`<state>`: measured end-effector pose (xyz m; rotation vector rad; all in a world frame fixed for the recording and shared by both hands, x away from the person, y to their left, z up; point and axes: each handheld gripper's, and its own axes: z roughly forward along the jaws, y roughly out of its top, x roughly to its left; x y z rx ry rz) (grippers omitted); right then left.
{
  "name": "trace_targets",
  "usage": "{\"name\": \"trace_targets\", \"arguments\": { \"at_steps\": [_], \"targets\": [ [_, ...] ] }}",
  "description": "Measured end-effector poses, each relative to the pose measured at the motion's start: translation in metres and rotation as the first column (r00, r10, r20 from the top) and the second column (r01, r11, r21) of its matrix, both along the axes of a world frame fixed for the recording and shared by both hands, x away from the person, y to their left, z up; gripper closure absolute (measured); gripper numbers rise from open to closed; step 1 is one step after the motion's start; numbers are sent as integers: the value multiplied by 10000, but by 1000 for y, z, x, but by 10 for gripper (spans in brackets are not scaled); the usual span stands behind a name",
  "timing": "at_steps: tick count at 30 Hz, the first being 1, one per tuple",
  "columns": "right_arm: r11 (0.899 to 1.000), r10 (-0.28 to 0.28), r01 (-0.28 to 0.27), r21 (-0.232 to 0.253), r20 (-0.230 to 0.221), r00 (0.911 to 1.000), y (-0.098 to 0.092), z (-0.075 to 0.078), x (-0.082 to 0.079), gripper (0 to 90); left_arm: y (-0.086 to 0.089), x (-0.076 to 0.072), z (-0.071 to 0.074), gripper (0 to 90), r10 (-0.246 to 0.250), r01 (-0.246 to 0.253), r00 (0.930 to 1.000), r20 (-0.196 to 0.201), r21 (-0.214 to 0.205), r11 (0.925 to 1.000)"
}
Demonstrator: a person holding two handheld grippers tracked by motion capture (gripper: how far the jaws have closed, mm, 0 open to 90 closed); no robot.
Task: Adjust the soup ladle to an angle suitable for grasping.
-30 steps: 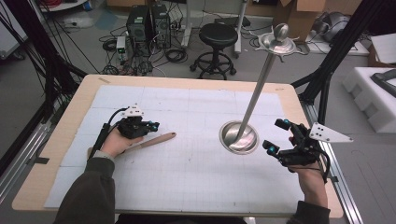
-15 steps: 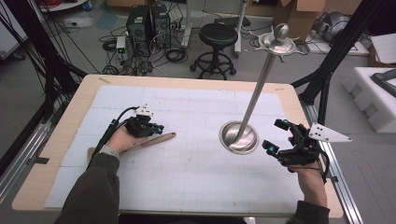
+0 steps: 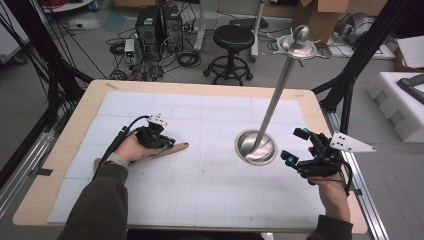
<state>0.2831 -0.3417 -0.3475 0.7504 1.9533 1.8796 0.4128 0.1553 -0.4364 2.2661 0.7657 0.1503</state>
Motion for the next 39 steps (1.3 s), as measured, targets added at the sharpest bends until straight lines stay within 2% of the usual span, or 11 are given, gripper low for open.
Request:
{"name": "trace_targets", "arguments": {
  "at_steps": [2, 11, 14, 19, 25, 26, 27, 32, 37, 38, 39],
  "targets": [
    [10000, 3, -3, 22, -49, 10000, 0, 0, 0, 16, 0, -1, 0, 899, 27, -27, 10000, -7, -74, 10000],
    [10000, -6, 6, 31, -78, 10000, 0, -1, 0, 15, -10, -12, 3, 898, -832, 835, 9964, -178, 211, 9963],
    [10000, 2, -2, 1, -95, 10000, 0, -2, 1, 16, -16, -19, 4, 898, -1208, 1214, 9926, -135, 522, 9912],
    [10000, -24, 24, 18, -111, 9999, 0, -2, 1, 16, -20, -25, 6, 898, -1558, 1567, 9876, -171, 752, 9848],
    [10000, -30, 30, 17, -91, 10000, 0, -2, 0, 15, -19, -26, 8, 897, -1572, 1565, 9876, 18, 798, 9844],
    [10000, -30, 30, 17, -91, 10000, 0, -2, 0, 15, -17, -26, 12, 897, -1462, 1451, 9892, 129, 656, 9872],
    [10000, -34, 34, 59, -114, 9999, -1, -2, 0, 15, -11, -27, 18, 897, -1333, 1325, 9905, 340, 270, 9908],
    [9999, -66, 67, 81, -114, 9999, -2, -3, 1, 16, 4, -32, 32, 876, -1319, 1332, 9894, 613, -183, 9909],
    [10000, -26, 27, 82, -119, 9999, -1, -3, 1, 16, 21, -39, 44, 746, -1705, 1758, 9820, 815, -638, 9824],
    [10000, -22, 22, 58, -110, 9999, -1, -3, 1, 16, 25, -41, 46, 656, -1824, 1890, 9801, 783, -859, 9782],
    [10000, -22, 22, 58, -110, 9999, -1, -3, 1, 16, 27, -43, 47, 656, -2010, 2083, 9762, 819, -927, 9737]
  ]
}}
